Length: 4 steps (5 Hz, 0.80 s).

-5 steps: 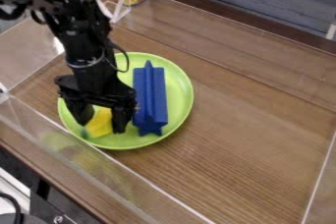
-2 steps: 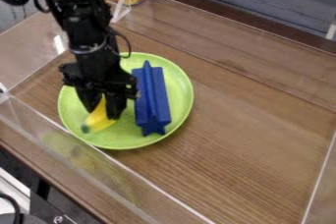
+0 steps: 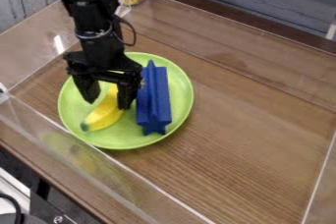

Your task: Remove the banana from inside the green plate and put it on the table

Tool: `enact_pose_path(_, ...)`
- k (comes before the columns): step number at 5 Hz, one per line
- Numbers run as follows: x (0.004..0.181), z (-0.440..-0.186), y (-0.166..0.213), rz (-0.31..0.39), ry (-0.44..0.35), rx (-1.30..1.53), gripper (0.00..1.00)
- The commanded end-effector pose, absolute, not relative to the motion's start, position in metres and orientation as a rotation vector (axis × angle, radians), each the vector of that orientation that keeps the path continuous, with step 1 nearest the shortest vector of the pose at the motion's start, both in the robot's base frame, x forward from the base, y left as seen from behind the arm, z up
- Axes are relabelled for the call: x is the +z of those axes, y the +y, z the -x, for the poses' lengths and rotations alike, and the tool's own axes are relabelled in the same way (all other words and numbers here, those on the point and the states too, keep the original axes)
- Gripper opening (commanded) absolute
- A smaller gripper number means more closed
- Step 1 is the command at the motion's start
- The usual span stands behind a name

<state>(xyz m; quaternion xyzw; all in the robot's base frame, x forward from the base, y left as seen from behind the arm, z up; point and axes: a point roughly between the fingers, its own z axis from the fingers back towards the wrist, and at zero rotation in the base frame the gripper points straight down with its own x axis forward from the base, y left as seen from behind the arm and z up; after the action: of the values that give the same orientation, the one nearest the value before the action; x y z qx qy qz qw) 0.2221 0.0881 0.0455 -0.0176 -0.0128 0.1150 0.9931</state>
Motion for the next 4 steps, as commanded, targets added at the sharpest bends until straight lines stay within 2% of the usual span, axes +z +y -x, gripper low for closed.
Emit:
enact_pose_path(1, 0.053, -0.228, 0.096, 0.031, -0.053, 0.149, 1.0)
enact_pose_path(2, 0.055, -0.225, 0.089, 0.033, -0.048, 0.212, 1.0)
enact_pose_path(4, 0.057, -0.217, 0.11, 0.035, -0.045, 0.255, 1.0)
